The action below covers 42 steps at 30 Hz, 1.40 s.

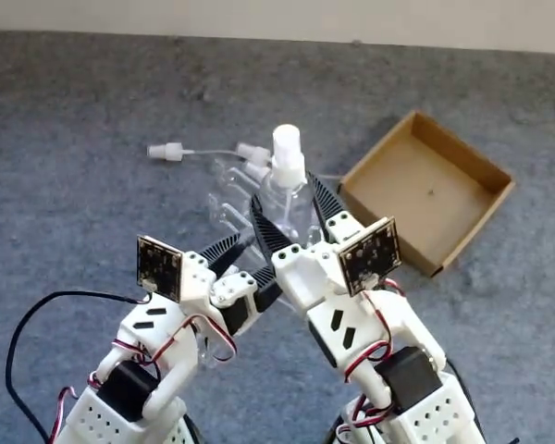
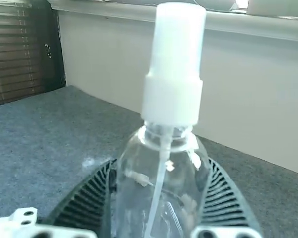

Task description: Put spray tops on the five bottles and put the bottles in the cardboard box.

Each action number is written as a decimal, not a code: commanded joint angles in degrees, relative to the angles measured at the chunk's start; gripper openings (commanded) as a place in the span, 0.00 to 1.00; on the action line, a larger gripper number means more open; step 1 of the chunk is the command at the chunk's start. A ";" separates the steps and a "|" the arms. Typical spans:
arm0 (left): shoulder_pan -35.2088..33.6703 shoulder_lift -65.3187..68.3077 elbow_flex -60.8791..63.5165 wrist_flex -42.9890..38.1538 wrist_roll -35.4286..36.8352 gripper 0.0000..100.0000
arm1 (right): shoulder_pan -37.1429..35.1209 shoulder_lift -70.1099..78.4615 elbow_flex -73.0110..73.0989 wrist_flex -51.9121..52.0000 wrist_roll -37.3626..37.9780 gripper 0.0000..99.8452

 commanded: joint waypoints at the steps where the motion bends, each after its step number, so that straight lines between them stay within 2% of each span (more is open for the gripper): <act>1: -1.63 -0.66 -0.66 -1.58 0.70 0.20 | -0.66 0.31 -2.42 1.36 -0.62 0.10; 6: -4.53 -0.13 -0.04 -6.15 0.70 0.20 | -0.75 0.31 -2.77 4.62 -0.62 0.10; 17: -5.23 -0.66 2.68 -5.98 0.44 0.20 | 0.13 0.31 -2.95 4.62 -0.26 0.10; 22: -5.32 -0.75 1.98 -2.02 0.35 0.20 | 10.33 0.84 -2.95 4.35 -0.53 0.10; 26: -5.41 -0.75 1.98 -1.93 0.35 0.20 | 18.24 1.01 -3.03 4.00 -0.18 0.10; 29: -5.67 -0.75 1.98 -1.93 0.35 0.16 | 23.69 4.62 -3.12 -1.10 -0.18 0.10; 33: -10.15 -0.75 1.98 -2.11 0.26 0.00 | 28.97 14.02 -3.12 -8.31 -0.18 0.10; 36: -13.05 -0.75 2.24 -2.20 0.70 0.04 | 31.34 20.79 -3.12 -14.81 -0.18 0.10; 42: -13.41 -0.75 2.68 -2.02 0.70 0.01 | 35.03 33.54 -4.44 -27.21 -0.09 0.10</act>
